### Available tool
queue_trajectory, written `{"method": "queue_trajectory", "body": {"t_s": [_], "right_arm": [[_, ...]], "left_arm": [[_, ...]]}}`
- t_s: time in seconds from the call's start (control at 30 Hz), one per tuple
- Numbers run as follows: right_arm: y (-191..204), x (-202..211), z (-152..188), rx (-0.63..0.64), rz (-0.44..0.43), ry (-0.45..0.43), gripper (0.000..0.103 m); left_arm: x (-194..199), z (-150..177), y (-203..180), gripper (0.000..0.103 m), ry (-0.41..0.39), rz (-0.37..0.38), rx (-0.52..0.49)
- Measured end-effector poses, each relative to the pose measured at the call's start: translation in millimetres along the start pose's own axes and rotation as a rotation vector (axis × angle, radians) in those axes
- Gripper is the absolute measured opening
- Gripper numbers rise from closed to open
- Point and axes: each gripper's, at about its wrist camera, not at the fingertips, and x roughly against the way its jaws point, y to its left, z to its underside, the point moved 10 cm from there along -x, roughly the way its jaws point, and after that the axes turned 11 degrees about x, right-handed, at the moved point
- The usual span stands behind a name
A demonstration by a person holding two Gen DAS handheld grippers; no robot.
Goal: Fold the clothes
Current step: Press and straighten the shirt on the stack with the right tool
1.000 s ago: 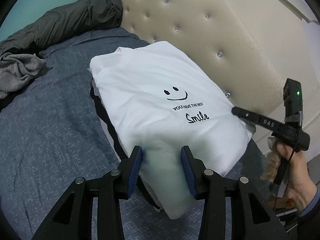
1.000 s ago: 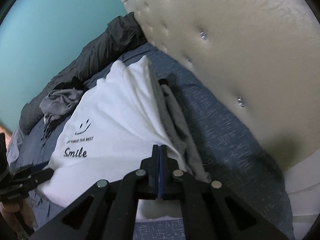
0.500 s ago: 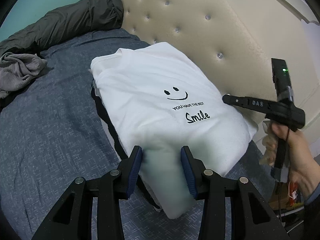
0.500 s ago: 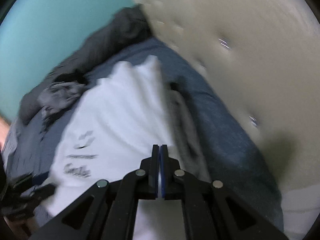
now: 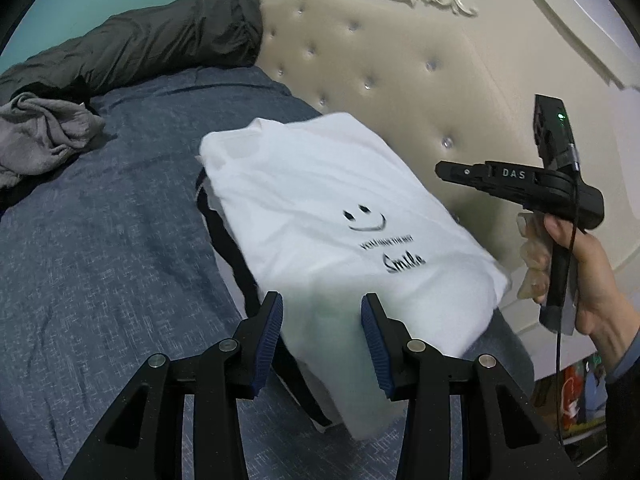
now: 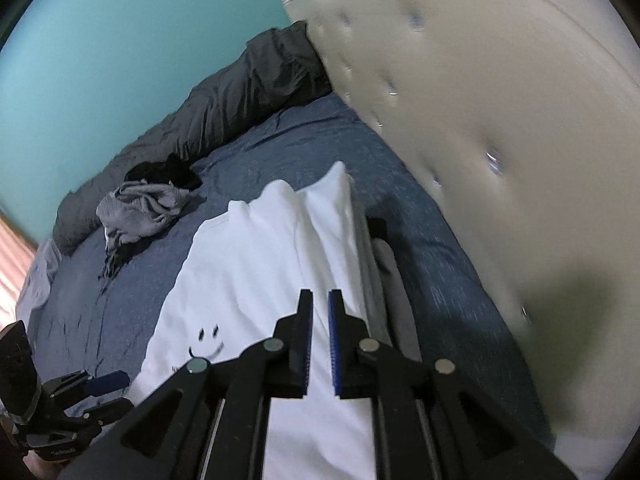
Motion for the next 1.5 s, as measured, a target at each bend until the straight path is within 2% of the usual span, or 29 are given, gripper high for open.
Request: {"method": "queue_trajectory", "body": {"t_s": [0.07,0.2,0.47,0.5,0.53,0.57,0.63,0.8,0.97,1.13,1.27,1.37,1.43,1.47,1.5], "right_arm": [[4,-7,-10,0.024,0.003,0.026,0.012],[11,-24,-27,0.049,0.008,0.062,0.026],[20,-66,-51,0.079,0.041,0.117,0.026],[19,-70,-52,0.077,0.042,0.117,0.025],[18,-73,-54,0.074,0.043,0.117,0.012],[18,-77,-55,0.072,0.044,0.117,0.005],[16,-84,-57,0.073,0.055,0.124,0.004],[1,-81,-70,0.079,0.142,0.062,0.003],[-9,-93,-60,0.062,0.179,0.111,0.003],[-16,-75,-60,0.009,0.166,0.094,0.006],[-14,-44,-57,0.032,0.143,0.062,0.006],[-4,-30,-37,0.034,0.054,0.072,0.006],[-1,-27,-15,0.014,0.009,0.114,0.008],[-1,-27,-9,0.006,0.002,0.123,0.01],[-3,-26,0,-0.007,-0.005,0.13,0.017]], "left_arm": [[-4,-3,7,0.045,-0.001,-0.011,0.002],[-16,0,14,0.046,0.012,-0.014,0.0],[-20,3,15,0.046,-0.006,0.01,-0.021],[-21,3,15,0.047,-0.006,0.014,-0.02],[-21,4,16,0.047,-0.006,0.019,-0.018],[-22,4,17,0.047,-0.006,0.023,-0.016],[-22,5,18,0.047,-0.009,0.029,-0.01],[-24,7,19,0.048,-0.018,0.034,-0.011],[-24,6,20,0.048,-0.016,0.027,-0.017],[-23,6,21,0.048,-0.01,0.019,-0.026],[-23,4,20,0.048,-0.014,0.007,-0.026],[-22,4,19,0.048,-0.017,-0.002,-0.025],[-21,4,18,0.048,-0.016,-0.005,-0.021],[-21,5,19,0.048,-0.016,-0.007,-0.021],[-20,5,19,0.048,-0.016,-0.01,-0.021]]}}
